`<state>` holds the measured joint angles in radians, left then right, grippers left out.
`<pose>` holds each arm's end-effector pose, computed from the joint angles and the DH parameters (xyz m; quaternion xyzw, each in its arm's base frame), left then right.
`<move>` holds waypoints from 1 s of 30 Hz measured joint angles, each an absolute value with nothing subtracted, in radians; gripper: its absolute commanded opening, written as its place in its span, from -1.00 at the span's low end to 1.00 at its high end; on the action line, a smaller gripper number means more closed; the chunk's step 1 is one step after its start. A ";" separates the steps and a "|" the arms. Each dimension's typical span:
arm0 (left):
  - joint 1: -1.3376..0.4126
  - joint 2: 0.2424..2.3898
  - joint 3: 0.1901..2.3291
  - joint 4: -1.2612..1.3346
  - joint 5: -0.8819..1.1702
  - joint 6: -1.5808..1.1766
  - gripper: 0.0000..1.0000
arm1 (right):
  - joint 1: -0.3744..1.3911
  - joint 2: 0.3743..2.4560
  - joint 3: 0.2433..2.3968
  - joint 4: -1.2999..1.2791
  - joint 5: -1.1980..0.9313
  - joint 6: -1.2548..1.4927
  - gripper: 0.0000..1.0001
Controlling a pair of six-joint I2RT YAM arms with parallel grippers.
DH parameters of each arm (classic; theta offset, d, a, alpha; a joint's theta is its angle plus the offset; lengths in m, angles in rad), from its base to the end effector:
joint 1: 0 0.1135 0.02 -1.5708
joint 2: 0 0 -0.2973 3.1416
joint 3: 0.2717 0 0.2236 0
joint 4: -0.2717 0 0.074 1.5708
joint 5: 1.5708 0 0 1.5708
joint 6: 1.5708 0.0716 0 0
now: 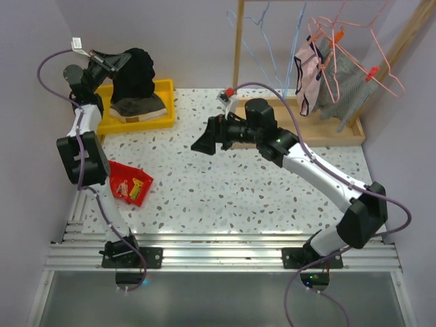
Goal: Remove the underwear clipped to the hanger
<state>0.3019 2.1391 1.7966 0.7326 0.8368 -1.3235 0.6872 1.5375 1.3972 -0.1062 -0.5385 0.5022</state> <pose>0.5083 0.1026 0.3946 -0.1373 0.5948 -0.5684 0.5516 0.2574 0.2588 0.4069 -0.2331 0.7419 0.5058 0.3734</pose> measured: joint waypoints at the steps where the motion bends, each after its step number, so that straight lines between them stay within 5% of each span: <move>1: 0.302 2.179 1.829 0.720 0.815 -1.324 -0.82 | 0.689 1.499 1.352 -0.130 -0.526 0.485 0.98; 3: 0.302 2.257 1.885 0.678 0.770 -1.321 -0.54 | 0.689 1.443 1.287 -0.181 -0.504 0.458 0.97; 6: 0.302 2.321 1.904 0.609 0.695 -1.306 0.26 | 0.690 1.378 1.211 -0.243 -0.463 0.424 0.97; 7: 0.302 2.333 1.904 0.588 0.671 -1.295 0.99 | 0.690 1.361 1.193 -0.261 -0.455 0.416 0.97; 17: 0.294 2.336 1.911 0.403 0.546 -1.212 1.00 | 0.690 1.308 1.163 -0.350 -0.326 0.377 0.98; 30: 0.280 2.275 2.095 -0.408 0.317 -0.939 1.00 | 0.691 1.327 1.288 -0.599 -0.010 0.396 0.97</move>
